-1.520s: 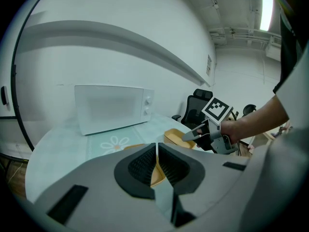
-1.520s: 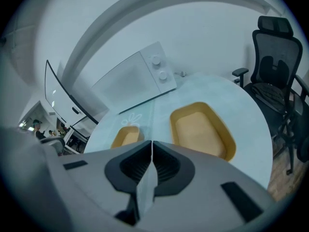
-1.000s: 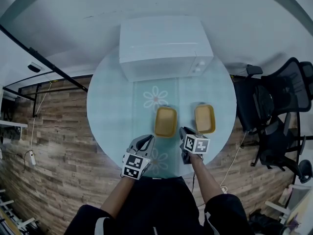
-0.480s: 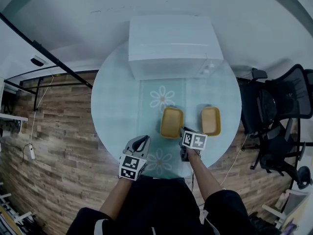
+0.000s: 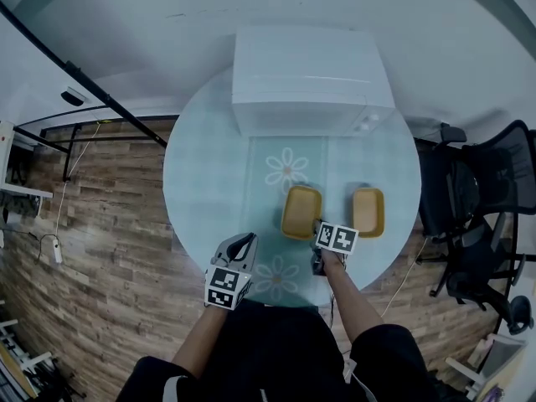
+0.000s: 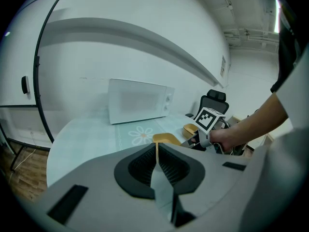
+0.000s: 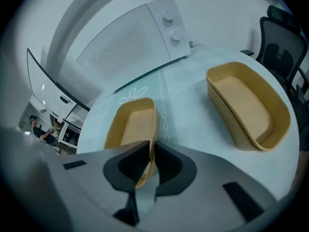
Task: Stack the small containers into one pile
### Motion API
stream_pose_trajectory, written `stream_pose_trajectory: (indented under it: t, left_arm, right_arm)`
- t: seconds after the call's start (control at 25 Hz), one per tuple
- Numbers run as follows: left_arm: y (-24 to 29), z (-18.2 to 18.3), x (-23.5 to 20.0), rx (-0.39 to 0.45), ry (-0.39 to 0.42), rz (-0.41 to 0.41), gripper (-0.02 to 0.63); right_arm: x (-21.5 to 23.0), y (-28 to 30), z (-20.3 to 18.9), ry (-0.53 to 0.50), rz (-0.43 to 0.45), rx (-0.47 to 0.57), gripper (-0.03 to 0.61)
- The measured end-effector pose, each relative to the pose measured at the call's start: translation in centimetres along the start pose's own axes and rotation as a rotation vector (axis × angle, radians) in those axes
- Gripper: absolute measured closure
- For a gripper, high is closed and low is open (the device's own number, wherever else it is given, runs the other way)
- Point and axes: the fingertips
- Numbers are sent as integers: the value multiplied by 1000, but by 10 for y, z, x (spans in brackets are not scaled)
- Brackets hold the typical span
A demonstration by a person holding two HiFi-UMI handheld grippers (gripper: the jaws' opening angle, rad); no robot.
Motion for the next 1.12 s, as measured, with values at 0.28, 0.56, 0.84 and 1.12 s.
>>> stream_pose_trajectory:
  t: [0.28,0.56,0.84,1.12]
  left_arm:
    - [2,-3,5,3,8,5,589]
    - [4,-3,15,-5,16,-2,589]
    - [8,-1,27,-2,27,-14,589]
    - [17,3,46,6,42,-40,589]
  right_arm:
    - [-4,-1,-1,22,47,-11,541]
    - [-9,-7,0,6,101,-11,543]
    - [-4,-25,12,5,125,17,545]
    - [10,-46,23,-12,141,15,545]
Point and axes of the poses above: the fingertips, and each gripper's own axes: y forward along the fingers, x to its right, z out of its top, and after that the axes turned 3 degrees about x, right-handed
